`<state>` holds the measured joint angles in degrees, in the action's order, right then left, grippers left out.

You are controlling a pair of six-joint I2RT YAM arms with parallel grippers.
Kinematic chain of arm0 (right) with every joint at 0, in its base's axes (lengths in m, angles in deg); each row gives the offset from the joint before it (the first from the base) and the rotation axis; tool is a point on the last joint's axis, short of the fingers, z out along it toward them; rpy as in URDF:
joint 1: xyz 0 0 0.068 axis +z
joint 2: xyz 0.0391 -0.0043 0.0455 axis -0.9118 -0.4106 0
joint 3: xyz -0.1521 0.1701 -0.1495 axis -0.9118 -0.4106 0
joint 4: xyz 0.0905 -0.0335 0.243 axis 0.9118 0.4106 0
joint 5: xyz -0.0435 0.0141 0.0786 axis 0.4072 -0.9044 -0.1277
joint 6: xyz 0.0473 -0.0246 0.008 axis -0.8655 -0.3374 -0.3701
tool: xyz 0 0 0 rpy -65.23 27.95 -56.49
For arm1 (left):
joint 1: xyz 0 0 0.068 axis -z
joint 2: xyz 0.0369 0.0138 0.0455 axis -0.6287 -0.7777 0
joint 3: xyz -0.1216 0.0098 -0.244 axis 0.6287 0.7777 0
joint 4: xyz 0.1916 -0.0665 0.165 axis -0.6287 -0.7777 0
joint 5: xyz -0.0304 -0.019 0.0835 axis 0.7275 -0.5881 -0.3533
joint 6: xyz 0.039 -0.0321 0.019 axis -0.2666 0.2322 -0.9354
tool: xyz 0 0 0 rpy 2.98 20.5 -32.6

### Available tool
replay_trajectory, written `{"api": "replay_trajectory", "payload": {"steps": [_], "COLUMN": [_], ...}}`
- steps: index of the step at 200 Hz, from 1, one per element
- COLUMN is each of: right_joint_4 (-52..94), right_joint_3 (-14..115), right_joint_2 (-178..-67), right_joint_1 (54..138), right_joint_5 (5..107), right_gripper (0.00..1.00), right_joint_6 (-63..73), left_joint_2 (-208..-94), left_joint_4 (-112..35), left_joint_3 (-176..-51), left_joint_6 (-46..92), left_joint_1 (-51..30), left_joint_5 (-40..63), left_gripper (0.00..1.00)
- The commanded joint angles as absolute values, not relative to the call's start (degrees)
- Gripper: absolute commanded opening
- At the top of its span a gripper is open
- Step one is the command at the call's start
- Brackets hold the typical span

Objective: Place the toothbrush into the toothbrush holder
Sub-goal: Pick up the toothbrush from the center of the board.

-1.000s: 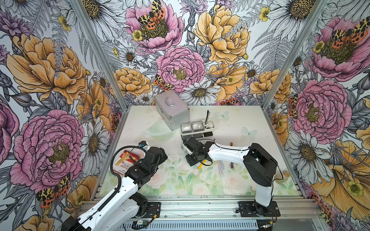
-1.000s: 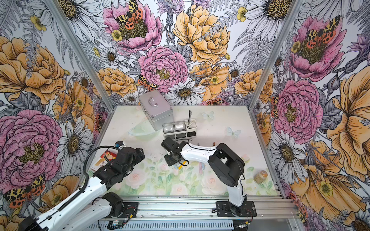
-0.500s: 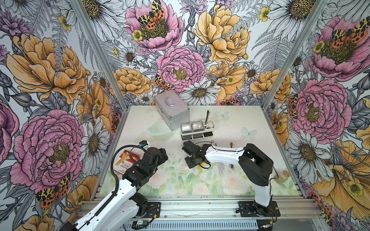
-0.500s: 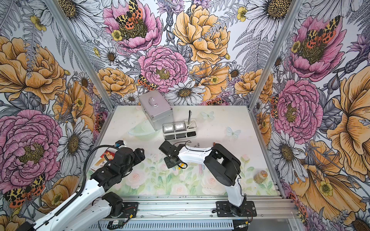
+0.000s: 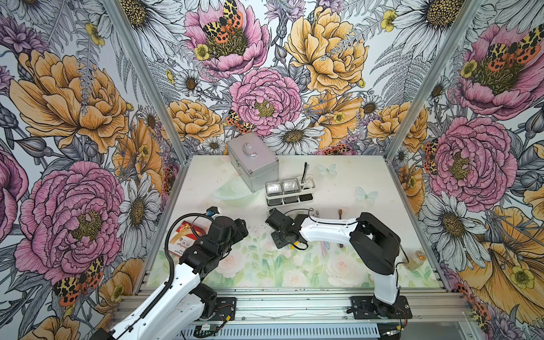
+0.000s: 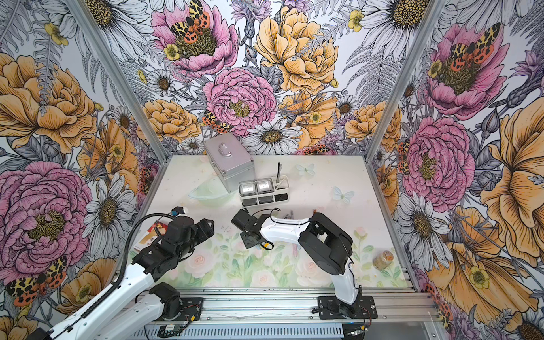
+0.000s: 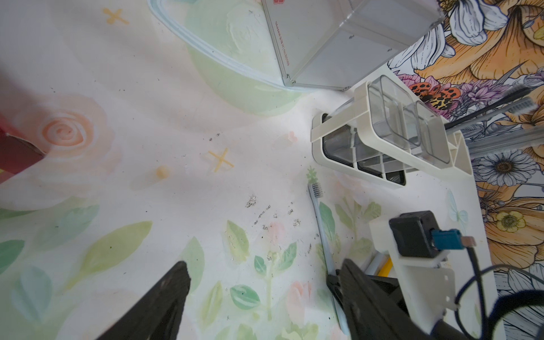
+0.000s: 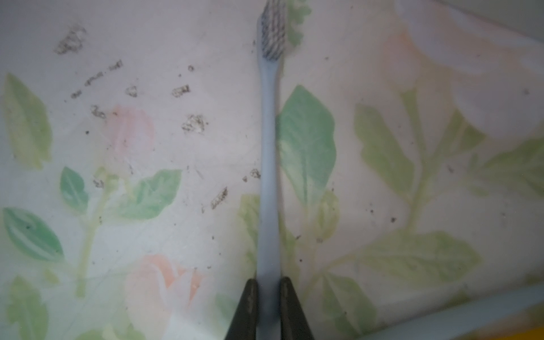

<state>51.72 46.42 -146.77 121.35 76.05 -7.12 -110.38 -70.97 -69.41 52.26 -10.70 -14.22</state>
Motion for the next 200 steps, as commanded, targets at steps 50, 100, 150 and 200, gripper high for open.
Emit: {"api": "replay_trajectory", "payload": {"steps": [50,100,150,200], "right_joint_4": [52.87,52.57,52.18,52.07], "right_joint_3": [44.64,44.52,44.23,44.58], "right_joint_2": [-144.09,-139.28,-134.48,-132.14], "right_joint_1": [122.20,123.29,123.77,123.96], "right_joint_5": [79.33,80.49,80.61,79.34], "right_gripper": [0.00,0.00,0.00,0.00], "right_joint_6": [-4.69,-4.50,-4.23,-3.57], "left_joint_2": [-116.42,-117.26,-121.19,-126.22], "left_joint_4": [-70.22,-70.19,-66.53,-64.57], "left_joint_3": [-74.61,-77.25,-79.04,-83.88], "left_joint_6": [50.78,51.11,50.14,50.24], "left_joint_1": [-10.42,-10.08,-8.80,-6.16], "left_joint_5": [-5.90,-5.98,-3.66,-4.30], "left_gripper": [0.82,0.82,0.83,0.83]}}
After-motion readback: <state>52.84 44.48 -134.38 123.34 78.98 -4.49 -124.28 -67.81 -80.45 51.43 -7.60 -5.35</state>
